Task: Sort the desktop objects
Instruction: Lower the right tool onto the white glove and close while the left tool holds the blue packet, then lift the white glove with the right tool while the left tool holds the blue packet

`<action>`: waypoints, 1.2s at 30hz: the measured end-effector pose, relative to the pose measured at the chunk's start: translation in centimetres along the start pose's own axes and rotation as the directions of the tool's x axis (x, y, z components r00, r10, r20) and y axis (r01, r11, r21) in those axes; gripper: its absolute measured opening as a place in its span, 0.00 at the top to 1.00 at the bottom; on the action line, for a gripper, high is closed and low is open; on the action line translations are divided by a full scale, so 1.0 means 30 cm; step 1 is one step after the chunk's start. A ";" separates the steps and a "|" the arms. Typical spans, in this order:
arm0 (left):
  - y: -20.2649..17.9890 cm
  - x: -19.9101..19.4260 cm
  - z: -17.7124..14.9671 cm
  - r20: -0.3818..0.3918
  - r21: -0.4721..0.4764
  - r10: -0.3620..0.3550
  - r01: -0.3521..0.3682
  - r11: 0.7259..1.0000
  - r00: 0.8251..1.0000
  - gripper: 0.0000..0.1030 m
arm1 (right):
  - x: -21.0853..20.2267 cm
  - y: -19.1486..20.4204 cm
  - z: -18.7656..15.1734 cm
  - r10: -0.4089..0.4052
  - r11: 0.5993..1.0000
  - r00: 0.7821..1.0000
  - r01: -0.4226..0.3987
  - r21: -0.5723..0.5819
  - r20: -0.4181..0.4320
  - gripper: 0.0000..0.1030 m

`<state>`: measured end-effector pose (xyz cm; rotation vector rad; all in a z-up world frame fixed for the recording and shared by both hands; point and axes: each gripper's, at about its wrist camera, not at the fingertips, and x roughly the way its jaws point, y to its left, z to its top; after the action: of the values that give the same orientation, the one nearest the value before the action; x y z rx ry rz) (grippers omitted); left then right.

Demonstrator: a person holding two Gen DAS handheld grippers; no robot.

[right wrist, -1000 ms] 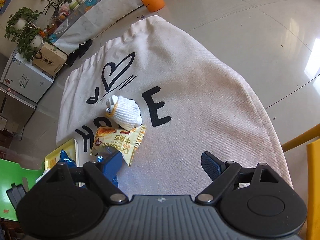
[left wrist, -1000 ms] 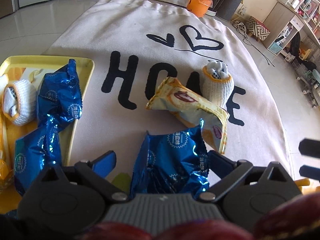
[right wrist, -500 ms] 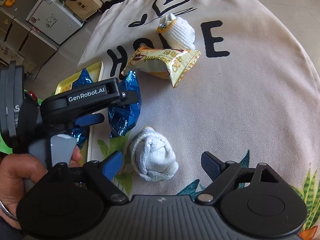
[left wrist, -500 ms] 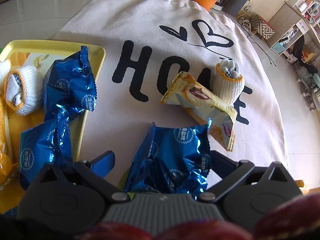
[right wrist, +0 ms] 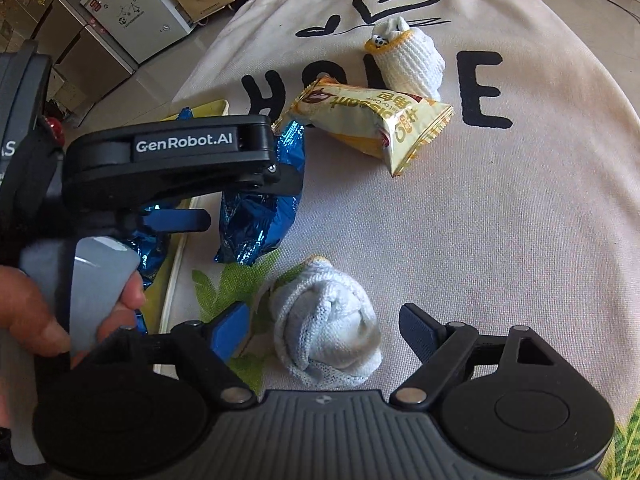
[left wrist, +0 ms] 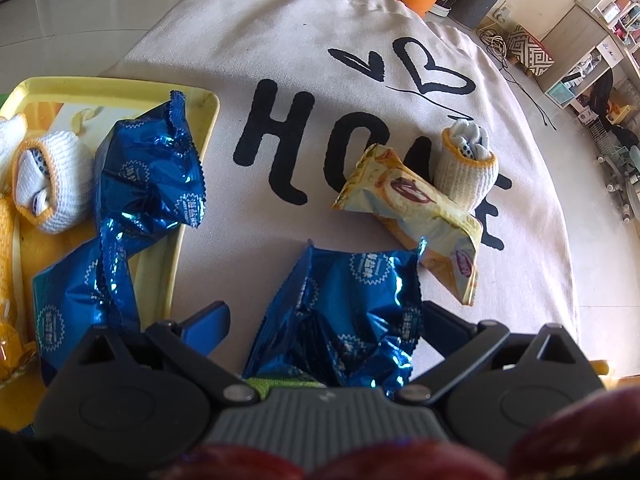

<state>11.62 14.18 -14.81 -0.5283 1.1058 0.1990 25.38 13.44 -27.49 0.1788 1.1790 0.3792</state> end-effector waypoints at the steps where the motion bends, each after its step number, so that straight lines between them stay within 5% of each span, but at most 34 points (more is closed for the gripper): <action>1: 0.000 0.001 0.001 -0.003 0.003 -0.001 0.001 1.000 1.000 0.01 | 0.008 0.004 -0.001 0.000 1.000 1.000 0.000 -0.007 -0.010 0.33; 8: -0.005 0.010 0.003 -0.010 0.016 -0.013 0.013 1.000 1.000 0.01 | 0.022 0.012 -0.008 -0.018 1.000 1.000 0.018 -0.005 -0.008 0.51; 16: -0.038 0.024 0.000 -0.026 0.049 -0.050 0.051 0.998 0.998 0.01 | -0.064 -0.082 -0.011 -0.214 0.971 0.977 0.215 0.107 -0.020 0.51; 20: -0.064 0.046 -0.015 -0.048 0.087 -0.037 0.042 0.995 0.998 0.01 | -0.056 -0.135 -0.006 -0.186 0.957 0.981 0.194 0.216 -0.057 0.48; 24: -0.071 0.057 -0.023 -0.058 0.106 -0.024 0.030 0.994 0.998 0.01 | -0.050 -0.130 -0.006 -0.183 0.958 0.981 0.193 0.212 -0.067 0.34; 36: -0.103 0.068 -0.046 -0.054 0.159 0.023 -0.014 0.987 0.998 0.01 | -0.033 -0.115 -0.013 -0.193 0.961 0.978 0.204 0.187 -0.078 0.24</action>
<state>12.70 10.63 -16.13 -0.3831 1.1702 0.1113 25.36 9.85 -27.95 0.2174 1.2804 0.0927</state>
